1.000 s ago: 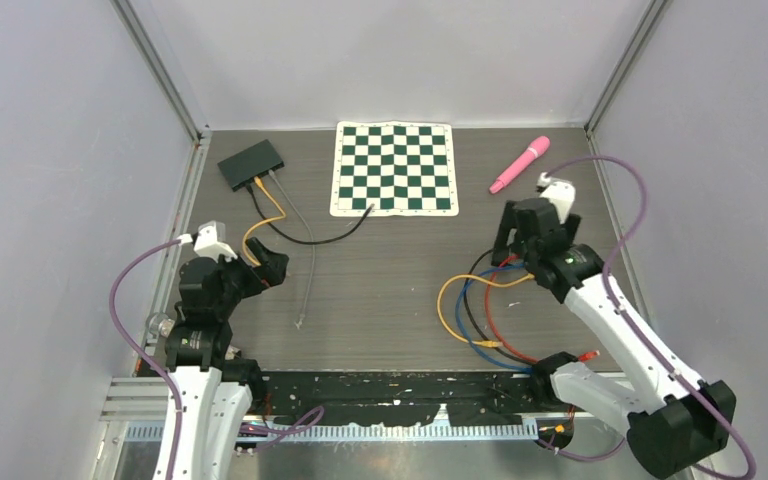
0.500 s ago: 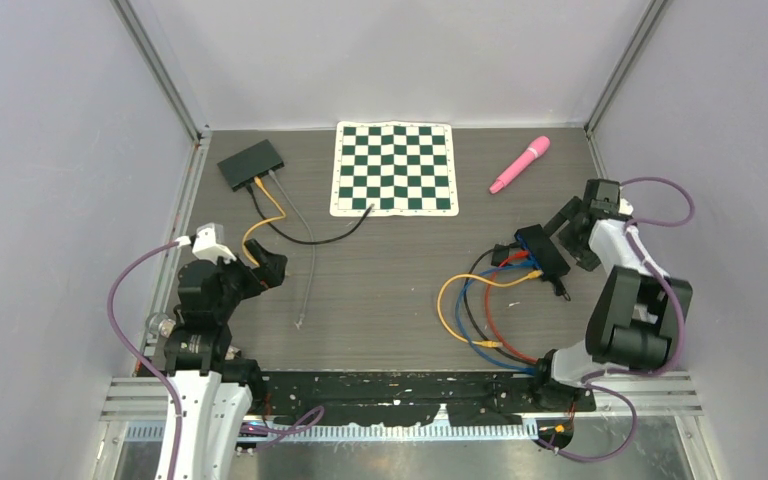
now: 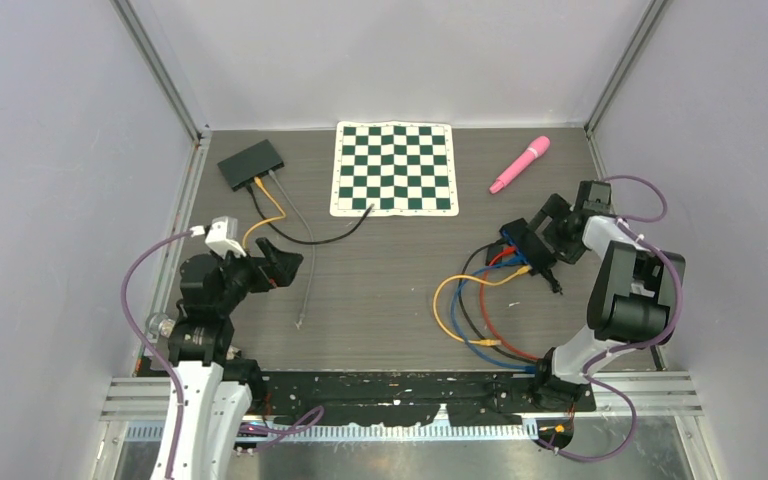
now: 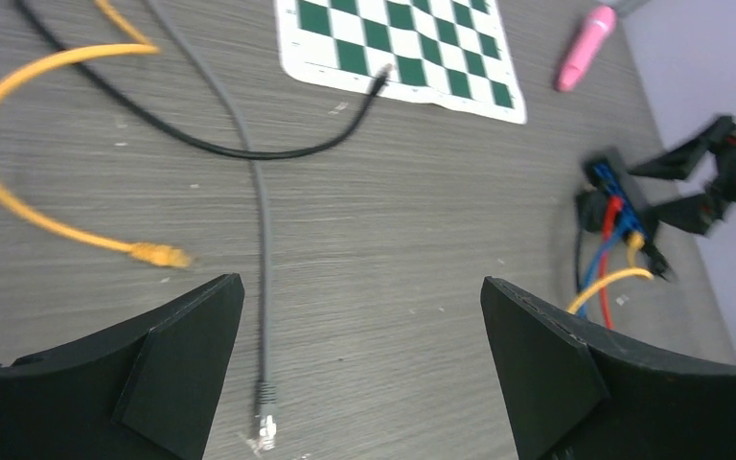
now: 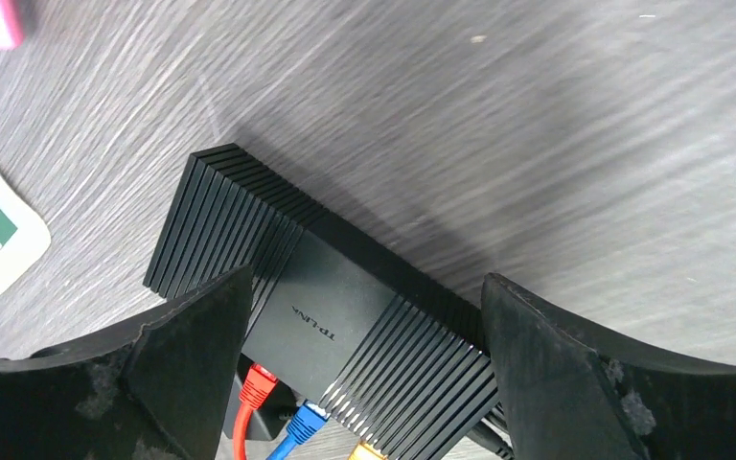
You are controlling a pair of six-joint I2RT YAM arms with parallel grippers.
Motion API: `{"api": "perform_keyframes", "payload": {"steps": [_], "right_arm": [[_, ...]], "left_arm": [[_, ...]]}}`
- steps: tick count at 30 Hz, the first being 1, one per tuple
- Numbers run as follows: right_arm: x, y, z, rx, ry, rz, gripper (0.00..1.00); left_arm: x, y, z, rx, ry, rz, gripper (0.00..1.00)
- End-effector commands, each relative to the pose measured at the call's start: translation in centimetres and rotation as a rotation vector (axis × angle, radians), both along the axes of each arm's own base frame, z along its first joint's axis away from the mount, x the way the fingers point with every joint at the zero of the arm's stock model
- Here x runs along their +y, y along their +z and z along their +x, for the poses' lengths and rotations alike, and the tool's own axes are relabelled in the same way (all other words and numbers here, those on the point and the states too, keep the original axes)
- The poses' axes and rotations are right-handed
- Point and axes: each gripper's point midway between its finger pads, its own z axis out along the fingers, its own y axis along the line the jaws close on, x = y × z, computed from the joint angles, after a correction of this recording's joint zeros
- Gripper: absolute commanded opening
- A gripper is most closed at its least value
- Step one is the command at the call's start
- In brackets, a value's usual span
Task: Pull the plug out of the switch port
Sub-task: Move the switch port to the center of the board.
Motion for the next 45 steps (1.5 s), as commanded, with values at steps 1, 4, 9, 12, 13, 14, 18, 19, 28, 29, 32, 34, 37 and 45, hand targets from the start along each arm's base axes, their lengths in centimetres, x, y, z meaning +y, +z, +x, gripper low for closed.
{"api": "perform_keyframes", "payload": {"steps": [1,4,9,12,13,14,18,19,28,29,32,34,37,45], "right_arm": [[3.4,0.9,2.0,-0.102,0.184,0.081,0.96],[4.8,0.8,2.3,-0.099,0.247,0.095,0.96],[7.1,1.1,2.3,-0.096,0.371,0.065,0.98],[9.1,1.5,2.4,-0.086,0.497,0.013,0.98],[9.5,1.4,2.2,-0.076,0.527,-0.001,0.98],[10.3,1.6,2.2,-0.080,0.557,-0.005,0.98],[13.3,2.5,1.9,-0.144,0.648,0.072,0.99],[14.1,2.9,1.8,-0.175,0.670,0.106,0.99],[11.8,4.4,2.3,-0.229,0.443,0.046,0.99],[11.0,4.6,1.9,-0.233,0.386,0.042,0.99],[9.5,4.9,1.4,-0.248,0.222,0.099,0.99],[8.8,5.2,1.0,-0.275,0.169,0.137,0.99],[7.7,4.8,0.7,-0.286,0.130,0.179,0.98],[7.8,1.7,0.1,-0.205,0.155,0.270,0.94]], "left_arm": [[-3.6,2.8,0.7,-0.119,-0.218,-0.079,0.99],[-5.6,2.7,0.9,-0.100,-0.299,-0.059,0.99],[-9.8,2.3,2.0,-0.053,-0.403,0.000,0.99],[-13.5,3.0,3.6,-0.021,-0.485,0.041,0.99],[-14.8,3.1,4.2,-0.006,-0.510,0.052,0.99],[-16.0,3.0,5.0,0.011,-0.528,0.060,0.99],[-20.8,2.7,8.3,0.084,-0.598,0.076,0.99],[-22.0,2.3,9.1,0.101,-0.623,0.073,0.99],[-32.1,-0.4,14.7,0.225,-0.761,0.011,0.98],[-32.8,-1.3,15.0,0.254,-0.777,0.012,0.97],[-34.8,-2.9,16.1,0.306,-0.786,-0.016,0.95],[-35.7,-4.0,16.5,0.336,-0.790,-0.042,0.94],[-36.9,-6.0,16.7,0.387,-0.798,-0.071,0.92],[-38.6,-10.4,16.4,0.477,-0.771,-0.096,0.90]]}}
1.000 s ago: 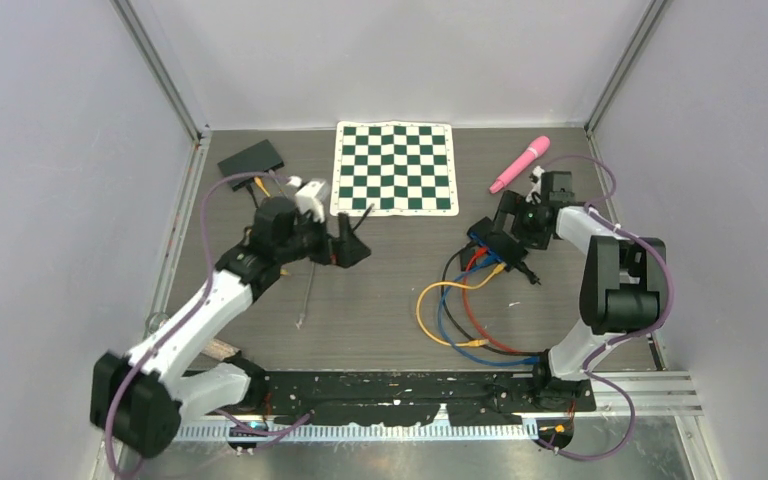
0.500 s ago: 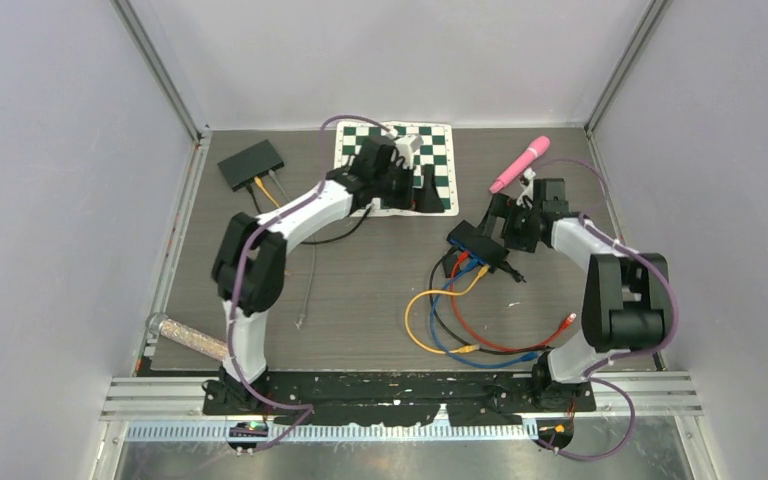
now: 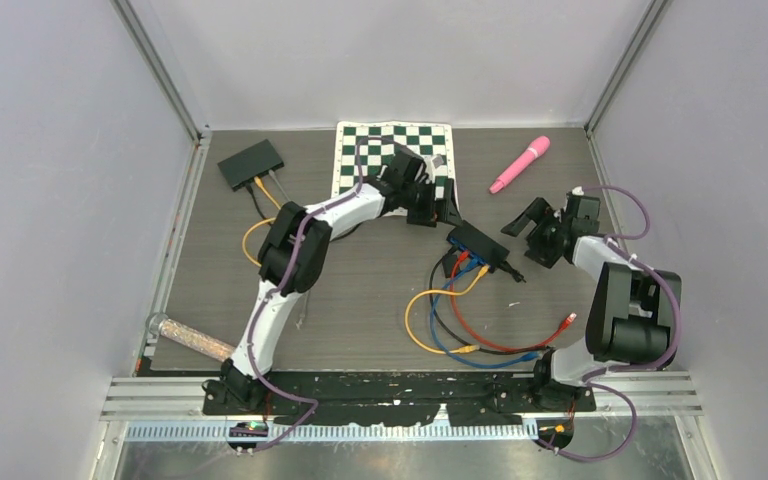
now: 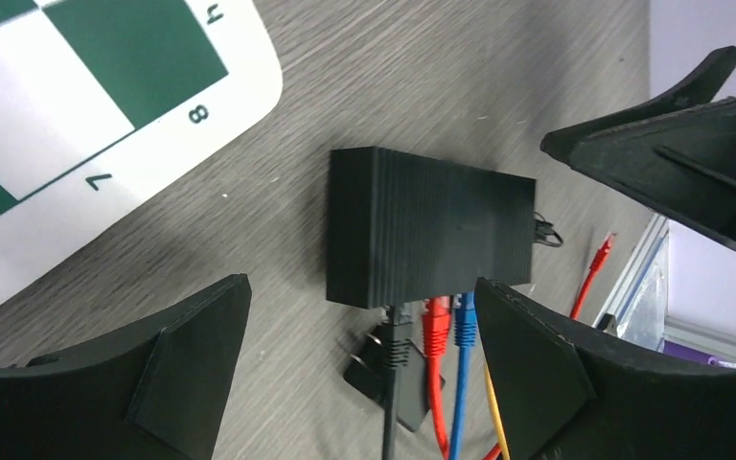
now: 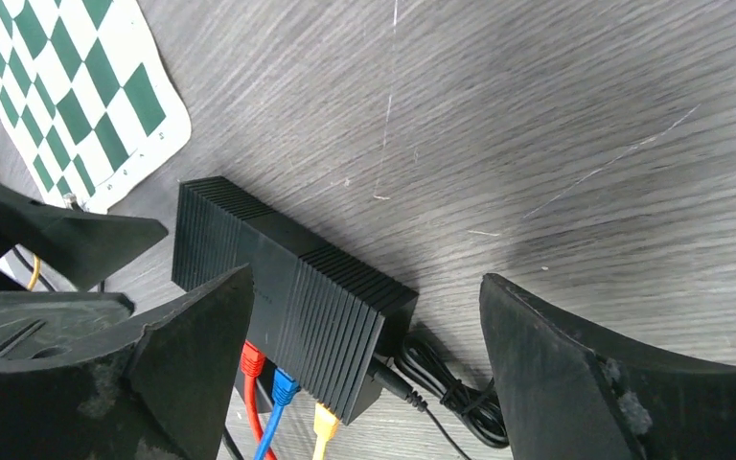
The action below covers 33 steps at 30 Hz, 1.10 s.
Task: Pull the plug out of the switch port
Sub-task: Move the switch port to the center of the board, then pick up the switch port at the center of the board.
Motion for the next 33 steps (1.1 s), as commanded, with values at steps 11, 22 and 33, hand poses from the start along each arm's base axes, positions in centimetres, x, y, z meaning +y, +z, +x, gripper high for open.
{"api": "perform_keyframes", "payload": {"steps": [11,22,33], "right_arm": [[1.9,-2.3,0.2,0.021,0.066,0.120,0.89],[4.0,-2.6,0.7,0.008,0.157,0.193,0.80],[5.4,-2.8,0.9,0.009,0.209,0.199,0.78]], "left_arm": [[-4.1,-0.3,-0.9,0.103,-0.031,-0.158,0.81],[-5.0,-0.3,-2.7,0.155,-0.054,-0.261,0.66],[-6.0,2.5,-2.8,0.143,-0.098,-0.357,0.47]]}}
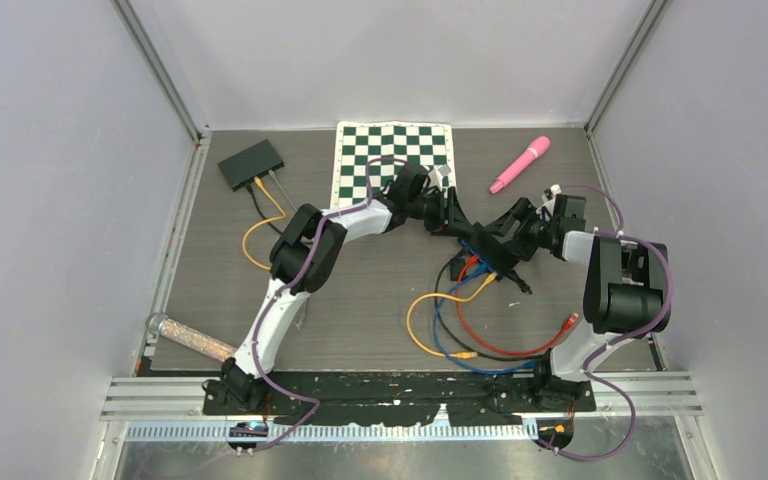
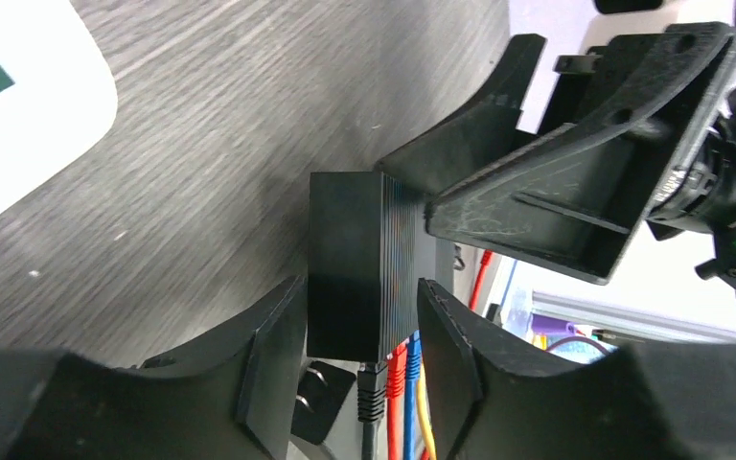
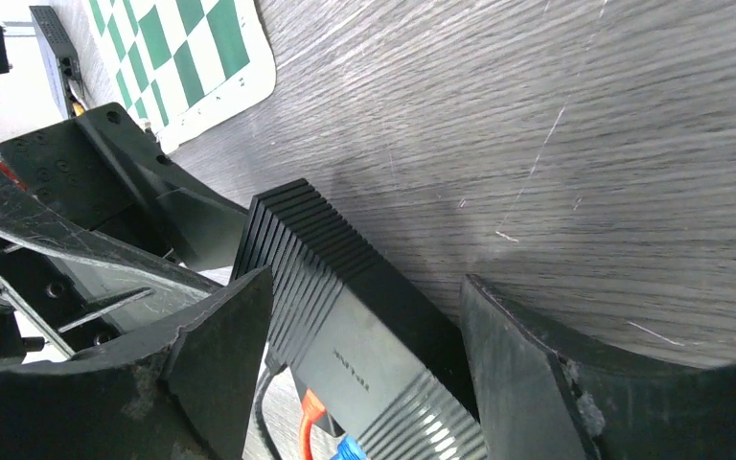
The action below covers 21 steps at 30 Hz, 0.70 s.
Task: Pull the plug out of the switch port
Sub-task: Pick up the switch port at the center of the board.
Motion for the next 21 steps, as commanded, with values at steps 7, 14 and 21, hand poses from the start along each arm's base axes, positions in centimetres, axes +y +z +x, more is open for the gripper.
{"api": "perform_keyframes", "payload": {"steps": [7,14,21], "right_arm": [[1.3,-1.3,-0.6,0.041,0.050,-0.003,0.72],[1.8,-1.9,-0.5,0.049,0.061,0.013,0.65],[1.9,-1.9,-0.4,0.044,0.061,0.021,0.65]], "left_arm": [[-1.9,4.1,-0.6,-0.038,-0.067,-0.152,0.54],[-2.4,3.1,-1.2,-0.012,-0.096,-0.154,0.55],[-2.4,2.7,-1.6,0.003,-0.115,-0.163,0.45]]}}
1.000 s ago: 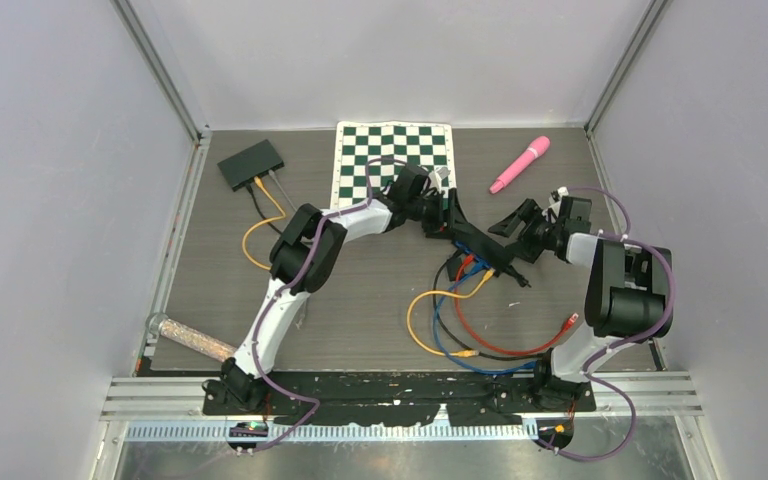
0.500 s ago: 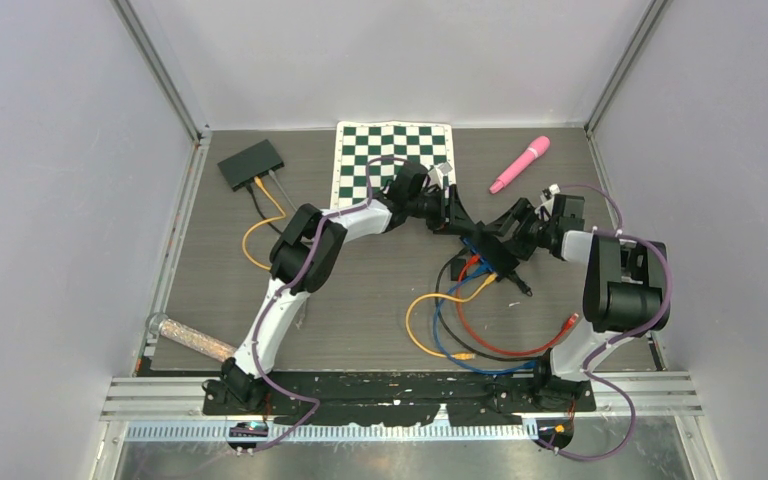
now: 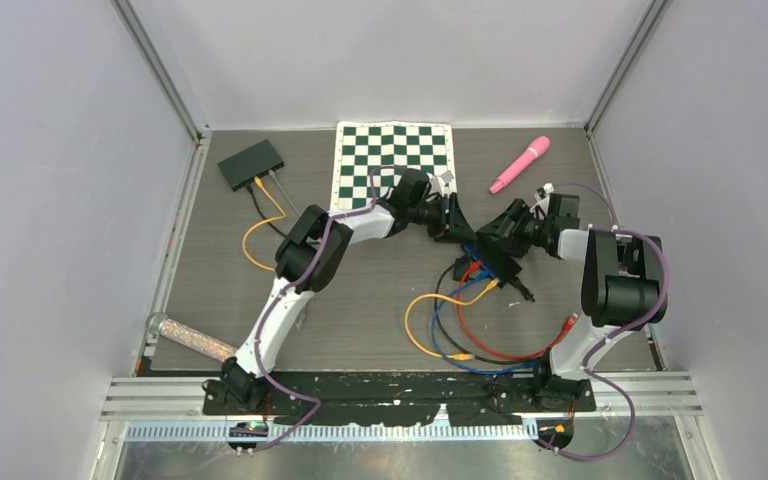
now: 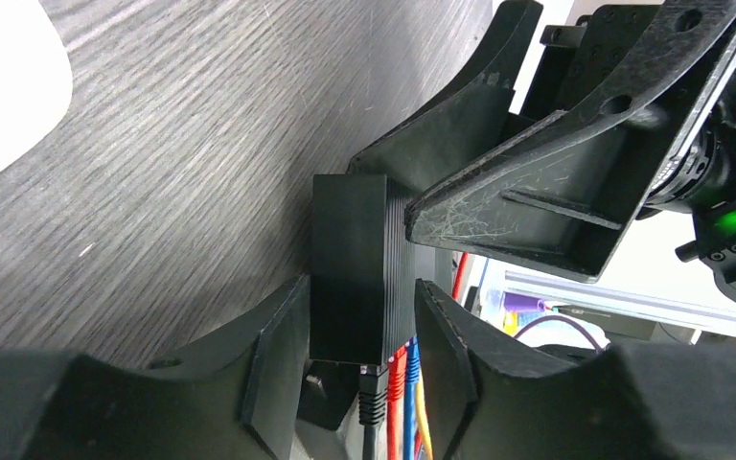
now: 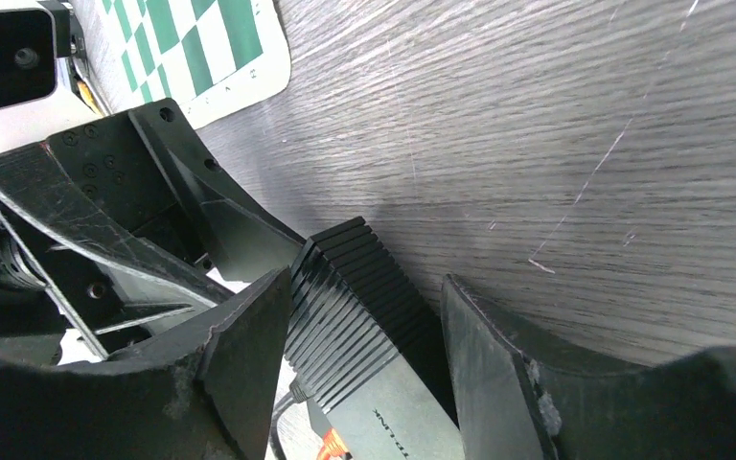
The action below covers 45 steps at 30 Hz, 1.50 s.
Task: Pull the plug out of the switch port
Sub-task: Pick up the switch port at the center of the board.
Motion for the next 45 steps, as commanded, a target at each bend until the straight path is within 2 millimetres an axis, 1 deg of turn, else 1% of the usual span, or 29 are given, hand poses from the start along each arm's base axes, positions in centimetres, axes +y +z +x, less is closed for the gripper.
{"api": "perform_keyframes", "payload": {"steps": [1,2,3,4,5,6,7,8,10,12,14,17,19,24,26,27,28,29,30,31,32,33,34,35,36,39,41,43,45], "right_arm": [[0.6,-1.4,-0.8,0.057,0.012,-0.002,0.65],[0.6,-1.4,-0.8,0.055,0.012,-0.002,0.65],[0.6,-1.4,-0.8,0.055,0.013,-0.002,0.65],[0.6,-1.4,-0.8,0.055,0.013,-0.001,0.65],[0.6,-1.4,-0.8,0.053,0.014,0.000,0.65],[0.6,-1.4,-0.8,0.052,0.016,0.000,0.64],[0.7,-1.4,-0.8,0.050,0.017,0.001,0.61],[0.7,-1.4,-0.8,0.051,0.017,0.002,0.60],[0.8,-1.4,-0.8,0.049,0.020,0.004,0.58],[0.8,-1.4,-0.7,0.048,0.023,0.007,0.54],[0.9,-1.4,-0.7,0.046,0.027,0.009,0.53],[1.1,-1.5,-0.8,0.047,0.033,0.012,0.52],[1.2,-1.4,-0.7,0.045,0.037,0.014,0.52],[1.2,-1.0,-0.5,0.039,0.035,0.014,0.53],[1.5,0.2,-0.2,0.012,0.051,0.030,0.55],[1.5,0.8,0.0,-0.004,0.059,0.033,0.56],[1.3,2.0,0.0,-0.025,0.056,0.024,0.60],[0.8,2.3,0.2,-0.035,0.047,-0.002,0.62],[0.2,3.2,-0.1,-0.035,0.029,-0.021,0.67],[-0.8,3.4,0.1,-0.037,0.000,-0.066,0.69],[-1.8,4.3,-0.3,-0.035,-0.036,-0.090,0.74],[-3.0,4.3,-0.4,-0.032,-0.079,-0.129,0.77],[-4.3,5.5,-0.6,-0.054,-0.125,-0.148,0.78],[-5.2,6.2,-0.9,-0.073,-0.166,-0.167,0.80],[-6.3,6.5,-1.1,-0.077,-0.205,-0.173,0.80],[-8.0,7.6,-2.0,-0.104,-0.296,-0.186,0.82],[-8.3,8.0,-2.2,-0.116,-0.320,-0.189,0.82],[-8.4,7.8,-2.5,-0.110,-0.340,-0.193,0.82],[-8.7,7.3,-2.8,-0.094,-0.362,-0.199,0.82]], "left_arm": [[-1.5,3.2,-0.5,-0.062,-0.061,-0.098,0.44],[-1.6,3.3,-0.5,-0.063,-0.061,-0.100,0.44],[-1.5,3.2,-0.5,-0.060,-0.061,-0.100,0.46],[-1.6,3.1,-0.5,-0.056,-0.060,-0.099,0.51],[-1.6,3.0,-0.5,-0.053,-0.060,-0.098,0.54],[-1.5,2.9,-0.6,-0.049,-0.061,-0.098,0.56],[-1.5,2.7,-0.6,-0.044,-0.059,-0.096,0.57],[-1.5,2.5,-0.6,-0.039,-0.058,-0.094,0.59],[-1.6,2.1,-0.6,-0.031,-0.057,-0.097,0.59],[-1.7,1.9,-0.7,-0.021,-0.058,-0.104,0.52],[-1.9,1.9,-0.9,-0.013,-0.061,-0.116,0.42],[-2.3,2.1,-1.0,-0.009,-0.070,-0.138,0.39],[-2.4,2.1,-1.1,-0.009,-0.072,-0.140,0.35],[-2.0,2.4,-0.8,-0.028,-0.039,-0.134,0.10],[-1.7,3.2,-0.4,-0.040,-0.016,-0.152,0.00],[-1.6,3.8,-0.3,-0.045,-0.008,-0.170,0.00],[-1.4,4.6,-0.2,-0.052,-0.006,-0.195,0.00],[-1.2,5.3,-0.1,-0.058,-0.001,-0.217,0.00],[-1.0,6.2,-0.1,-0.069,0.005,-0.241,0.00],[-0.6,6.7,-0.1,-0.074,0.012,-0.256,0.00],[-0.3,7.4,-0.1,-0.084,0.017,-0.272,0.00],[-0.1,8.3,-0.2,-0.101,0.019,-0.288,0.00],[0.2,9.0,-0.3,-0.116,0.019,-0.298,0.00],[0.3,10.3,-0.5,-0.139,0.015,-0.313,0.00],[0.5,11.0,-0.7,-0.154,0.014,-0.320,0.00],[1.0,13.2,-1.1,-0.197,0.008,-0.345,0.00],[1.4,14.6,-1.3,-0.224,0.008,-0.364,0.00],[1.8,15.4,-1.3,-0.237,0.017,-0.372,0.00],[2.5,15.5,-1.2,-0.247,0.036,-0.367,0.00]]}}
